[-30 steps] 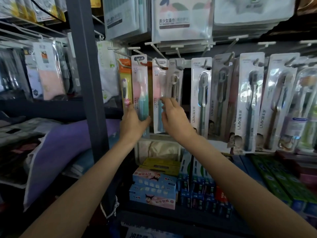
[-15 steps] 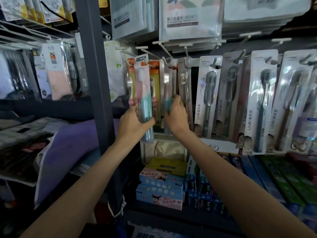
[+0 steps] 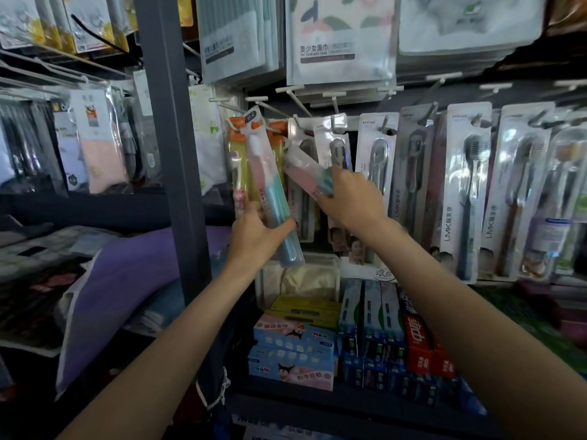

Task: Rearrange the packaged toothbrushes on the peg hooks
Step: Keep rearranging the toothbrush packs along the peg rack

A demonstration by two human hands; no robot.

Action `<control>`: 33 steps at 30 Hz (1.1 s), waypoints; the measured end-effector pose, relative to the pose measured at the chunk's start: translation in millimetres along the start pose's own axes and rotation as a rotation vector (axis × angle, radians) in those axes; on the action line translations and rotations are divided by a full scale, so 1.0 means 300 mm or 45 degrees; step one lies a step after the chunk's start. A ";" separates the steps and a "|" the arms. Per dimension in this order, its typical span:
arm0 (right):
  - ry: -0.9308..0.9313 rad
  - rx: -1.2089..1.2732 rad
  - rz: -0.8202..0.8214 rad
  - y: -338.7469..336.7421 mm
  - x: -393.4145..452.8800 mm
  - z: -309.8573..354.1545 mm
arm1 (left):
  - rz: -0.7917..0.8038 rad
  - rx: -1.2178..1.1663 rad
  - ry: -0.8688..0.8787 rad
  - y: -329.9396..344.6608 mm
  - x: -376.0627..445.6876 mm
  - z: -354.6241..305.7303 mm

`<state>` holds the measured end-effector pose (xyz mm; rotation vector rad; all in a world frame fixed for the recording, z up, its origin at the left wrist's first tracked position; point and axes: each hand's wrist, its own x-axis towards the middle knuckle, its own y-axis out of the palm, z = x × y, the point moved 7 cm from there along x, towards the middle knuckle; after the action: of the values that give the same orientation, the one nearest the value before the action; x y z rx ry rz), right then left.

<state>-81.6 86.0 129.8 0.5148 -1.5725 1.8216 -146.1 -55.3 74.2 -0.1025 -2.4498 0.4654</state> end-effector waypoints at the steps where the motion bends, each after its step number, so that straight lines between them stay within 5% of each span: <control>1: -0.006 -0.029 0.008 -0.009 -0.005 0.001 | -0.005 -0.022 0.004 0.000 -0.003 -0.002; 10: 0.069 0.005 0.096 -0.019 -0.110 -0.056 | 0.103 0.041 0.010 -0.006 -0.105 0.070; 18: 0.059 0.294 -0.098 -0.081 -0.274 -0.104 | 0.180 0.131 0.162 0.021 -0.196 0.080; 33: 0.360 0.340 -0.492 -0.466 -0.604 -0.692 | 0.396 -0.137 0.540 0.442 -0.364 -0.442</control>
<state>169.9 253.5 65.4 0.6043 -0.9704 1.7194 15.6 88.8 62.0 -0.5745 -2.0431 0.3955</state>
